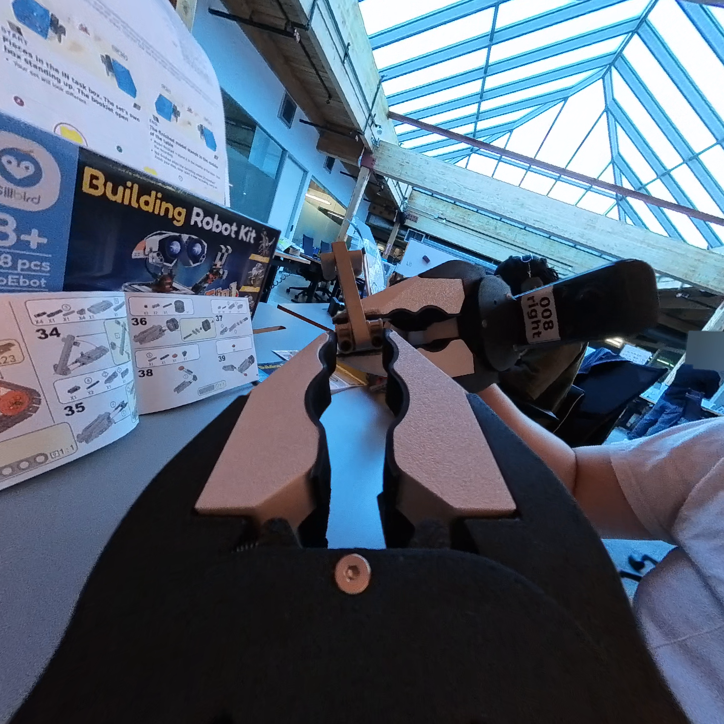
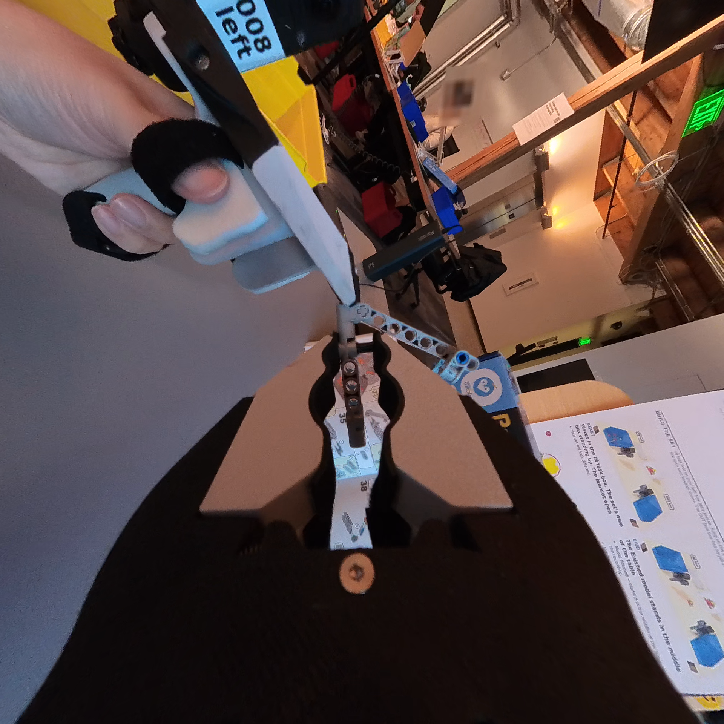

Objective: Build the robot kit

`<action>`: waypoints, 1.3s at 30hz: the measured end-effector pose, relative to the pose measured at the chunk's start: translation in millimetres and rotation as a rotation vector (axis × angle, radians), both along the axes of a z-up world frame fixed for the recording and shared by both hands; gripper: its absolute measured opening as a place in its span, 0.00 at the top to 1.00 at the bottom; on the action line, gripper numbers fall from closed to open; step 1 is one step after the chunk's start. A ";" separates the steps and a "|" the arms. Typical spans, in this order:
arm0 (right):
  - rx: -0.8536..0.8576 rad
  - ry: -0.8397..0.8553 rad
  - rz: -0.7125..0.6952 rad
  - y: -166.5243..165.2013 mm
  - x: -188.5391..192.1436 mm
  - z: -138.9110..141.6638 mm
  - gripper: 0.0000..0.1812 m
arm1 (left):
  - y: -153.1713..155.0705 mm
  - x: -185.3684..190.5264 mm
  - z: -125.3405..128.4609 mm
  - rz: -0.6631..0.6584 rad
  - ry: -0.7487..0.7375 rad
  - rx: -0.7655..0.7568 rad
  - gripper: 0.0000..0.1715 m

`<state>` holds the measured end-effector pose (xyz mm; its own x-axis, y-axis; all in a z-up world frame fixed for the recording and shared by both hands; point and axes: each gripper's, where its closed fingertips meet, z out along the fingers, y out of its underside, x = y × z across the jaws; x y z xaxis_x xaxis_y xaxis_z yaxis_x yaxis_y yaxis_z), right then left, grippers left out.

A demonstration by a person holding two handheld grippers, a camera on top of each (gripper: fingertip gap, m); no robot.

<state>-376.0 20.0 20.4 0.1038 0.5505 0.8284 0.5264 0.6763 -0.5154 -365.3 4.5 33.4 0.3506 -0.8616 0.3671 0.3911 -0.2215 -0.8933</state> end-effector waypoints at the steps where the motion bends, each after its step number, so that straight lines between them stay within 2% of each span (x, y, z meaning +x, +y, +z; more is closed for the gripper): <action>1: 0.003 -0.007 -0.003 1.1 0.0 -1.7 0.91 | 1.4 -0.2 -1.7 -0.001 -0.001 -0.011 0.88; 3: 0.017 -0.030 -0.010 3.1 -0.6 -6.5 0.91 | 4.2 -0.3 -6.8 -0.006 0.018 -0.042 0.87; 5: 0.045 -0.053 -0.014 3.4 -3.0 -11.9 0.91 | 7.8 2.7 -15.7 -0.011 0.060 -0.083 0.71; 6: 0.047 -0.071 -0.014 3.3 -4.4 -16.6 0.91 | 8.0 4.0 -20.1 -0.020 0.078 -0.096 0.82; 7: 0.049 -0.081 -0.024 5.2 -5.0 -20.5 0.91 | 9.2 3.9 -23.8 -0.018 0.090 -0.102 0.87; 10: 0.024 -0.088 -0.042 11.7 -4.2 -32.6 0.90 | 15.7 -0.2 -34.0 0.001 0.113 -0.132 0.87; 12: 0.010 -0.087 -0.067 18.4 2.3 -40.4 0.87 | 22.0 -9.1 -38.5 -0.003 0.063 -0.185 0.87; 15: -0.079 -0.028 -0.057 15.7 11.3 -53.9 0.87 | 29.1 -16.4 -58.9 -0.072 0.013 -0.341 0.87; 19: -0.219 0.052 -0.053 8.8 24.9 -78.4 0.86 | 34.0 -13.7 -81.1 -0.160 -0.128 -0.568 0.87; 23: -0.379 0.143 -0.040 3.8 37.2 -86.1 0.86 | 29.6 -4.3 -97.8 -0.251 -0.145 -0.699 0.87; 26: -0.508 0.226 -0.037 8.4 47.4 -83.4 0.85 | 29.5 -3.4 -104.0 -0.254 -0.105 -0.702 0.87; 29: -0.654 0.308 -0.050 18.7 55.9 -81.0 0.78 | 28.9 -4.9 -98.6 -0.266 -0.101 -0.659 0.87; 33: -0.933 0.430 0.068 13.8 52.2 -82.0 0.66 | 23.9 -2.6 -87.0 -0.286 -0.070 -0.539 0.87; 34: -0.978 0.450 0.098 12.1 50.7 -81.2 0.66 | 23.2 -1.8 -86.5 -0.274 -0.041 -0.503 0.87; 36: -0.963 0.471 0.125 10.7 48.9 -76.9 0.71 | 21.0 0.0 -84.4 -0.254 0.015 -0.425 0.87; 37: -0.889 0.460 0.122 9.5 48.8 -74.5 0.74 | 20.8 0.3 -83.7 -0.242 0.033 -0.403 0.87; 39: -0.621 0.402 0.111 2.5 48.5 -67.3 0.77 | 21.0 -0.5 -79.6 -0.221 0.028 -0.372 0.87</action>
<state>-327.5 22.5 -46.8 0.2495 0.9294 0.2720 0.1628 0.2366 -0.9579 -365.7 25.5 -46.2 0.1869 -0.7278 0.6599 0.2754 -0.6060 -0.7463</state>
